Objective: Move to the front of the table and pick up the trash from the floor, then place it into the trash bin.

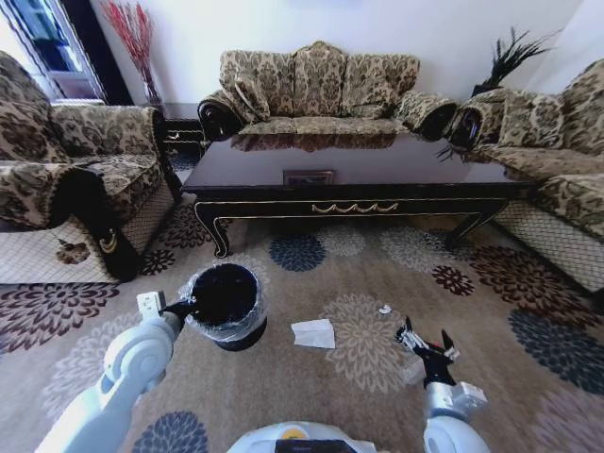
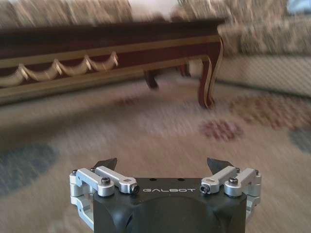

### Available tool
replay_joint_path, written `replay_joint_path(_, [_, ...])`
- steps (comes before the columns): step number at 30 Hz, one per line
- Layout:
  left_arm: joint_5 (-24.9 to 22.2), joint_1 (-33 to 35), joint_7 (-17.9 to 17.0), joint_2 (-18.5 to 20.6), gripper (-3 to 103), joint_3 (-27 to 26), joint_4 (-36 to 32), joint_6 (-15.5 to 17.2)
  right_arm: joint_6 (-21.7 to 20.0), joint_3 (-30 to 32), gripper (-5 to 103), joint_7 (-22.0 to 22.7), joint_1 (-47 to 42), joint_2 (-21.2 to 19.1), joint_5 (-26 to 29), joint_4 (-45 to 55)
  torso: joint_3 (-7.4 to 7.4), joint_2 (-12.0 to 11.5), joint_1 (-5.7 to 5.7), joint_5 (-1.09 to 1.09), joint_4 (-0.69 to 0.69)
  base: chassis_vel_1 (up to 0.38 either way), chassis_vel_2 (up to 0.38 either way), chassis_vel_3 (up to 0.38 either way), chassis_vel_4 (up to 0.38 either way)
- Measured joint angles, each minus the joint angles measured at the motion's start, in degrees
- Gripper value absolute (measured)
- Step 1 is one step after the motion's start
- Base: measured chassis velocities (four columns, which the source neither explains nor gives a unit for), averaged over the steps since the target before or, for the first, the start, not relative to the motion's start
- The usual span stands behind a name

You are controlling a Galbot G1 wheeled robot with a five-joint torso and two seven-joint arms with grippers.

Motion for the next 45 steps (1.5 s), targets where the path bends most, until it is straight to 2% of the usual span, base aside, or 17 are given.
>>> replay_joint_path(2, [-0.1,-0.2,0.0,0.1,4,0.0,-0.1,0.0,-3.4,-0.2,100,2.1,0.6,-0.6,2.8,-0.3,0.0,0.0,0.0,0.0,0.0,0.0,0.0,0.0,0.0])
replay_joint_path(3, [-0.1,-0.4,0.0,0.4,4,0.0,-0.3,0.0,-6.7,-0.4,100,4.1,1.3,-1.5,5.8,-0.6,0.0,0.0,0.0,0.0,0.0,0.0,0.0,0.0,0.0])
replay_joint_path(4, [-0.1,-0.4,0.0,0.4,4,0.0,-0.3,0.0,-6.7,-0.4,100,4.1,1.3,-1.5,5.8,-0.6,0.0,0.0,0.0,0.0,0.0,0.0,0.0,0.0,0.0])
replay_joint_path(7, [-0.6,-0.9,0.0,1.3,4,-0.1,-0.7,0.0,-12.9,-1.1,100,9.1,3.5,-4.6,11.8,-2.1,0.0,0.0,0.0,0.0,0.0,0.0,0.0,0.0,0.0])
replay_joint_path(12, [-1.1,-1.3,0.0,2.1,4,-0.2,-1.3,0.0,-17.1,-2.5,100,12.8,7.7,-8.4,17.3,-5.8,0.0,0.0,0.0,0.01,0.0,0.0,0.0,0.0,0.0])
replay_joint_path(16, [-1.4,-1.5,0.1,2.6,4,-0.2,-1.7,0.0,-18.4,-4.8,100,14.9,12.8,-10.9,21.1,-10.4,0.0,0.0,0.0,0.01,0.0,0.0,0.0,0.0,0.0])
replay_joint_path(23, [-2.3,-1.6,-0.2,3.4,4,-0.6,-2.2,0.1,-19.9,-8.2,100,18.1,19.1,-11.6,24.2,-16.6,0.01,0.0,0.0,-0.01,0.01,0.0,0.0,0.0,0.0])
replay_joint_path(35, [-3.4,-2.0,-0.8,4.0,4,-0.7,-2.6,0.3,-20.6,-11.2,100,20.7,25.7,-7.7,25.9,-28.9,0.0,0.0,0.0,-0.01,0.0,0.0,0.0,0.0,0.0])
replay_joint_path(45, [-3.4,-1.4,-0.8,4.0,4,-0.7,-2.8,0.3,-19.5,-10.4,100,19.9,29.4,-3.9,28.3,-34.9,0.0,0.0,0.0,-0.01,0.0,0.0,0.0,0.0,0.0])
